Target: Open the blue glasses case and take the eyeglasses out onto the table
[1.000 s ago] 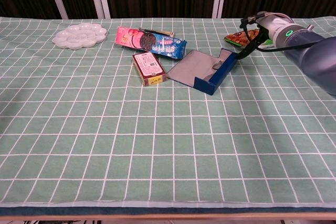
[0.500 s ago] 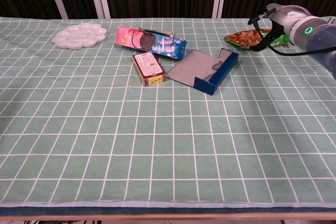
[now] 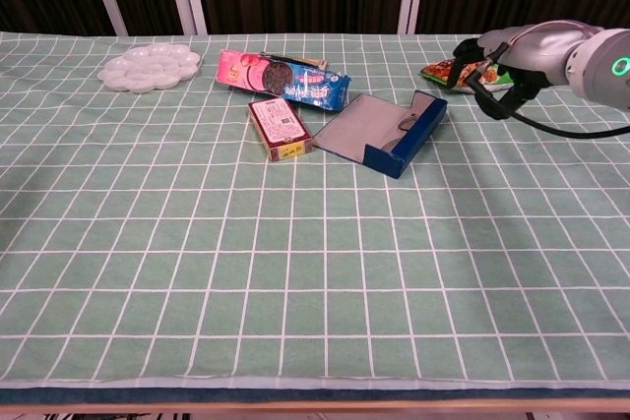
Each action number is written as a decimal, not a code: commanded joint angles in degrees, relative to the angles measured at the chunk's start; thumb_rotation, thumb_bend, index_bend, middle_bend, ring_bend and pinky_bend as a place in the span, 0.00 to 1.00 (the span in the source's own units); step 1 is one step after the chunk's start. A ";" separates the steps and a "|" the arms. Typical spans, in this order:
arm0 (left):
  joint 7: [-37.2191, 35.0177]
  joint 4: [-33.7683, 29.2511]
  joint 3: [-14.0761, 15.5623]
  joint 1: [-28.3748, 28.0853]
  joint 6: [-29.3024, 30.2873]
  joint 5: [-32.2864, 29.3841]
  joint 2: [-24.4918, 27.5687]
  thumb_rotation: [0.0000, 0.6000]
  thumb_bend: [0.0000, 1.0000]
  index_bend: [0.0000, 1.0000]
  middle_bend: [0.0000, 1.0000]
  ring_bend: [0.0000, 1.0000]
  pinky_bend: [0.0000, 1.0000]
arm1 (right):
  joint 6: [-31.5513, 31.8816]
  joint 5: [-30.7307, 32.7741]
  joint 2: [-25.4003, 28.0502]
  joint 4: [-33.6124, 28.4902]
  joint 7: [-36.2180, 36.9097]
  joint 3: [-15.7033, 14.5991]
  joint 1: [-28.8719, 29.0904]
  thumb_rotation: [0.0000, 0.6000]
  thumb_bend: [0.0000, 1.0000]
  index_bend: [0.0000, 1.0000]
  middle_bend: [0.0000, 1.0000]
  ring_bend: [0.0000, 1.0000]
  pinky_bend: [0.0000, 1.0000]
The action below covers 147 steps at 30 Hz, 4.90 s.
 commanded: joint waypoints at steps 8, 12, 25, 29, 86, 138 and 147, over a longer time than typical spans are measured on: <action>0.19 -0.18 0.08 0.00 -0.08 -0.03 -0.04 1.00 0.32 0.05 0.00 0.00 0.00 | 7.02 9.45 1.67 -11.04 -11.20 -3.30 3.52 1.00 0.73 0.26 0.00 0.00 0.20; 0.28 -0.25 0.05 0.00 -0.15 -0.22 -0.03 1.00 0.32 0.05 0.00 0.00 0.00 | 7.83 10.88 0.51 -11.91 -12.30 -3.63 4.74 1.00 0.74 0.26 0.00 0.00 0.20; 0.28 -0.37 -0.05 -0.01 -0.20 -0.47 0.03 1.00 0.33 0.05 0.00 0.00 0.00 | 10.93 14.83 -4.78 -12.17 -14.92 -2.35 9.25 1.00 0.75 0.23 0.00 0.00 0.20; 0.19 -0.35 -0.11 -0.03 -0.22 -0.53 0.06 1.00 0.33 0.05 0.00 0.00 0.00 | 10.87 16.57 -6.33 -11.19 -15.44 -2.11 10.40 1.00 0.75 0.23 0.00 0.00 0.20; 0.79 -0.26 -0.36 0.03 0.20 -0.98 -0.17 1.00 0.33 0.05 0.00 0.00 0.00 | 11.49 16.42 -4.62 -10.77 -12.68 -8.66 8.95 1.00 0.77 0.32 0.00 0.00 0.20; 1.12 -0.42 -0.39 0.17 0.58 -0.83 -0.35 1.00 0.33 0.05 0.00 0.00 0.00 | 7.32 22.39 0.99 -3.90 -10.17 -9.79 5.27 1.00 0.80 0.32 0.00 0.00 0.20; 1.09 -0.38 -0.37 0.18 0.61 -0.74 -0.36 1.00 0.33 0.05 0.00 0.00 0.00 | 6.35 25.05 0.03 -0.45 -10.71 -8.86 5.84 1.00 0.80 0.32 0.00 0.00 0.20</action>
